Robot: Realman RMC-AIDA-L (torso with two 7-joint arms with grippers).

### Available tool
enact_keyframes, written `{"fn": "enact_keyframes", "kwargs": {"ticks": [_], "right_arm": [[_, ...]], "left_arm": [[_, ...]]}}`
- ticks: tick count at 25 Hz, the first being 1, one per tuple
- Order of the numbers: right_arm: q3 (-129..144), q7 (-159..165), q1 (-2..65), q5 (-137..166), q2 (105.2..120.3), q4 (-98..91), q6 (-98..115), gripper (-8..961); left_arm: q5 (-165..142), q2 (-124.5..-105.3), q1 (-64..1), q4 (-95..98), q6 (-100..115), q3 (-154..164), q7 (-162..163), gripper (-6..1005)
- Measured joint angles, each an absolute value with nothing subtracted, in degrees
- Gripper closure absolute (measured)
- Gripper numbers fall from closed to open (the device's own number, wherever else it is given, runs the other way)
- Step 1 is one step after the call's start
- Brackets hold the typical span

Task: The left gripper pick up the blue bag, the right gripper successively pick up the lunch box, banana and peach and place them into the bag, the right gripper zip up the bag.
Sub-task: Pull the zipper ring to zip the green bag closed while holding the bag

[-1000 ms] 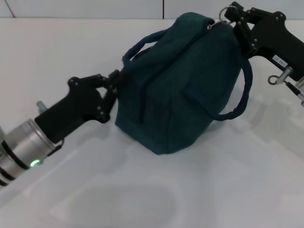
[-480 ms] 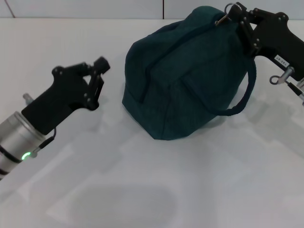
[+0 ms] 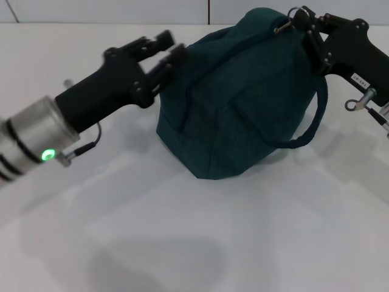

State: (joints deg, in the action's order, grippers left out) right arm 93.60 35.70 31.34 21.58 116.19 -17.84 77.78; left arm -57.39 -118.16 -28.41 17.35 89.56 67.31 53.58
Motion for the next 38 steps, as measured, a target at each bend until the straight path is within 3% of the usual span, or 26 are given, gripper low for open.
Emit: {"fn": "enact_keyframes", "kwargs": {"ticks": [4, 7, 13, 18, 29, 37, 38], "right_arm": [[93.74, 35.68, 31.31, 21.76, 116.19, -17.84, 77.77, 938], [93.79, 35.68, 31.3, 21.79, 116.19, -17.84, 77.78, 938], [93.9, 35.68, 31.29, 21.96, 116.18, -17.83, 77.78, 938], [94.35, 35.69, 31.26, 21.94, 116.18, -17.76, 77.8, 937], [94.66, 35.75, 30.84, 21.75, 116.18, -17.74, 78.22, 938], [94.59, 35.77, 30.71, 21.65, 116.19, -17.75, 78.35, 938], [94.55, 35.77, 30.68, 21.64, 116.19, -17.75, 78.35, 938]], "left_arm": [[-67.49, -116.82, -30.94, 27.19, 87.33, 66.97, 67.56, 608], [-73.41, -117.09, -32.71, 33.34, 85.44, 66.75, 74.49, 445], [-81.83, -119.29, -37.1, 38.58, 77.17, 67.17, 78.46, 345], [-84.84, -119.56, -40.1, 38.33, 72.8, 67.39, 80.76, 345], [-85.06, -119.66, -39.82, 40.27, 63.73, 75.2, 80.28, 344], [-84.67, -119.69, -37.67, 42.96, 63.41, 76.26, 77.89, 702], [-84.58, -119.71, -37.25, 43.42, 63.45, 76.27, 77.34, 707]]}}
